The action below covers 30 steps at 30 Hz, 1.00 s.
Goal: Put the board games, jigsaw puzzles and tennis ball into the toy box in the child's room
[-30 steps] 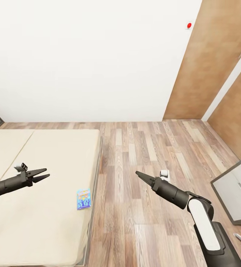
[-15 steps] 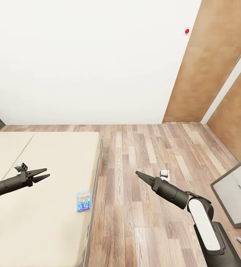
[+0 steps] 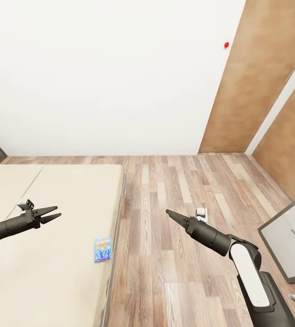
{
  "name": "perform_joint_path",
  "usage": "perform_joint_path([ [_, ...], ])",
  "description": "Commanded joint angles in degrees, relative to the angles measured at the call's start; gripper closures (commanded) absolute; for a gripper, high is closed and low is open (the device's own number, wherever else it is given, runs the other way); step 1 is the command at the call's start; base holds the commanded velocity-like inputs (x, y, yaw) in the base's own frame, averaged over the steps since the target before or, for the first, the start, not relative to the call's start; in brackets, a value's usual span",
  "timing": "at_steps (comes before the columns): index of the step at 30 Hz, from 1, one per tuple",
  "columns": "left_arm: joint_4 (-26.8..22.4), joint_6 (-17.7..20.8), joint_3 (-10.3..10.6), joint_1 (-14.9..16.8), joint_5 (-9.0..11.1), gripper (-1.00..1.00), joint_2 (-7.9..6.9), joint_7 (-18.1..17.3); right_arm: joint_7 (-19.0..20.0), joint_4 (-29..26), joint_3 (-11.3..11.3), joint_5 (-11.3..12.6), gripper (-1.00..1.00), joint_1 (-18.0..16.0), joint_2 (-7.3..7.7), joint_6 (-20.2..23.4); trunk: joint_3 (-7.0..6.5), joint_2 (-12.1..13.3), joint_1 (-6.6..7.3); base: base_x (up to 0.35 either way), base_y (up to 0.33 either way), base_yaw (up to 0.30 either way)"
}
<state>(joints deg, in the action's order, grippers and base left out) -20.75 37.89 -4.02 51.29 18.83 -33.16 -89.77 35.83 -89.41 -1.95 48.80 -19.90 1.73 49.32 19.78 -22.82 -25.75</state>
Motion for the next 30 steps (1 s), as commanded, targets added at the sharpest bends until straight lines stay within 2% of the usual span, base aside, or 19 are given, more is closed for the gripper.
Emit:
perform_joint_path([
  [1, 0.00, 0.61, -0.02, 0.04, -0.05, -1.00, 0.00, -0.23, 0.11, 0.00, -0.07, 0.05, -1.00, -0.05, 0.02, 0.34, 0.00, -0.10, -0.03, 0.000, 0.000, 0.000],
  [30, 0.00, 0.61, -0.02, 0.02, -0.05, -1.00, 0.03, -0.23, 0.05, -0.01, -0.07, 0.00, -1.00, -0.05, 0.01, 0.34, -2.60, -0.10, -0.03, 0.000, 0.000, 0.000],
])
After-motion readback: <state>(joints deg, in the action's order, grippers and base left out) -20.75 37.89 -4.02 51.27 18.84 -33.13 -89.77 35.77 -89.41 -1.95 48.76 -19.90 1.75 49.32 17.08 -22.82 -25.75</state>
